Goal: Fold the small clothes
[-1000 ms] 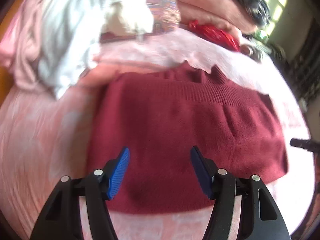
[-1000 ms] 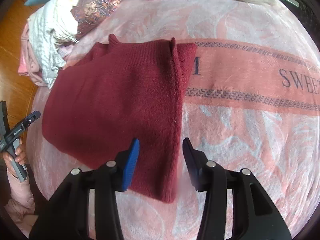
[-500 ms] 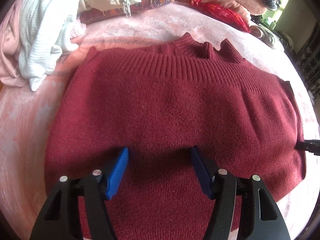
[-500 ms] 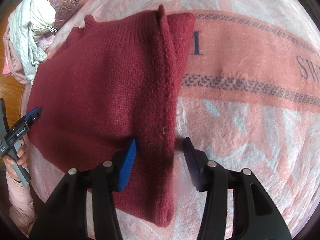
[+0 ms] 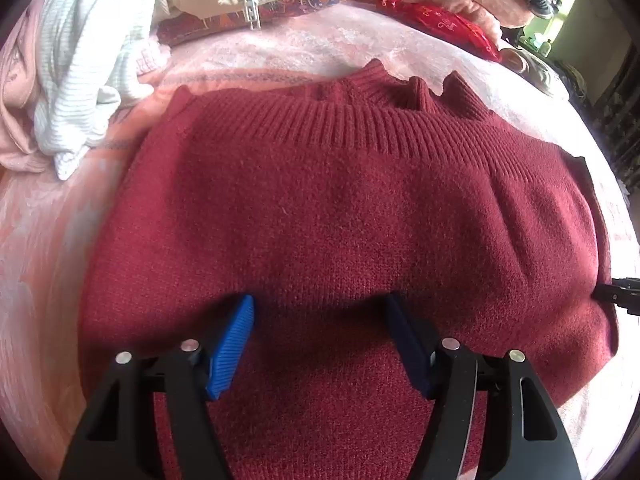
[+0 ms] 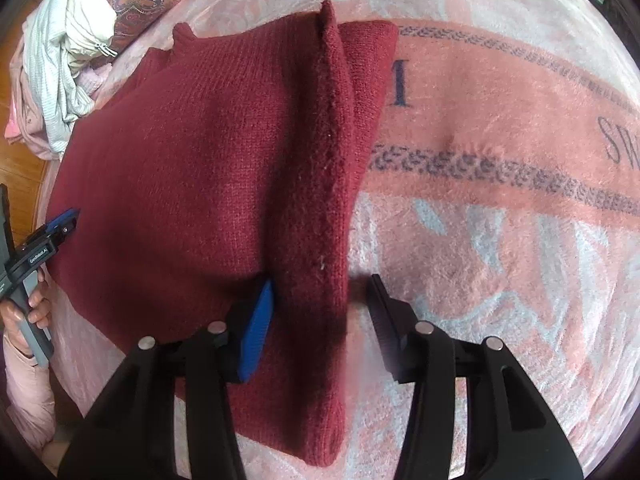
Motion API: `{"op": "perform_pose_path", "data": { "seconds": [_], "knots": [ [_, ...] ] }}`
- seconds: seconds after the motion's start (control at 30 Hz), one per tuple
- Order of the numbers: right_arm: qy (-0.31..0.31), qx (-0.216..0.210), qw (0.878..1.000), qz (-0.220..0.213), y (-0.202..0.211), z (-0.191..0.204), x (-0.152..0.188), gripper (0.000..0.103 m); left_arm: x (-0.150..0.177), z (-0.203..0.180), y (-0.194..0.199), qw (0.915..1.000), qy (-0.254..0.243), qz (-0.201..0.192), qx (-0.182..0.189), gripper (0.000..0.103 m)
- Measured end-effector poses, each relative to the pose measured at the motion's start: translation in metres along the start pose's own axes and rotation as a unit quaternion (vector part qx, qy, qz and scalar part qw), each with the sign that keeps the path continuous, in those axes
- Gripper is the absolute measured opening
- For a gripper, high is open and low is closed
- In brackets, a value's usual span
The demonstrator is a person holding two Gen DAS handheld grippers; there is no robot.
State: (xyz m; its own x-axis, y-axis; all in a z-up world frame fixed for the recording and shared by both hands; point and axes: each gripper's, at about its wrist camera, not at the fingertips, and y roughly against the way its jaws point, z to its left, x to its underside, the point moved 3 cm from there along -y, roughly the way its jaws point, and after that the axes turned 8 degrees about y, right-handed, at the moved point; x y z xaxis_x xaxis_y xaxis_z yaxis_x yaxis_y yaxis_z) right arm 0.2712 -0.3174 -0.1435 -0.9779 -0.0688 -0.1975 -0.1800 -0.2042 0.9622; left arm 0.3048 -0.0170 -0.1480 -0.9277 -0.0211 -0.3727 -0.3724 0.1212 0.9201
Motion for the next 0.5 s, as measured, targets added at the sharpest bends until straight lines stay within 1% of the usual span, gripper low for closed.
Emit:
{"op": "perform_pose_path", "data": {
  "seconds": [0.07, 0.1, 0.2, 0.37, 0.5],
  "knots": [
    [-0.003, -0.005, 1.000, -0.002, 0.0021, 0.0031, 0.0016, 0.034, 0.0001, -0.0004, 0.0000, 1.0000, -0.002, 0.000, 0.000, 0.068],
    [-0.003, -0.005, 1.000, -0.001, 0.0022, 0.0038, 0.0016, 0.032, 0.0001, -0.0003, -0.0002, 1.0000, -0.002, 0.000, 0.001, 0.068],
    [0.000, 0.003, 1.000, -0.005, 0.0009, 0.0082, 0.0020, 0.030, 0.0000, 0.0001, -0.0007, 1.0000, -0.003, -0.001, 0.002, 0.068],
    [-0.018, -0.011, 1.000, -0.004, 0.0037, 0.0034, 0.0022, 0.024, 0.0003, -0.0005, -0.0006, 1.0000, -0.007, -0.003, 0.002, 0.069],
    [-0.037, -0.013, 0.999, -0.001, 0.0077, 0.0032, 0.0001, 0.020, 0.0007, -0.0005, -0.0007, 1.0000, -0.008, -0.001, 0.002, 0.069]
  ]
}}
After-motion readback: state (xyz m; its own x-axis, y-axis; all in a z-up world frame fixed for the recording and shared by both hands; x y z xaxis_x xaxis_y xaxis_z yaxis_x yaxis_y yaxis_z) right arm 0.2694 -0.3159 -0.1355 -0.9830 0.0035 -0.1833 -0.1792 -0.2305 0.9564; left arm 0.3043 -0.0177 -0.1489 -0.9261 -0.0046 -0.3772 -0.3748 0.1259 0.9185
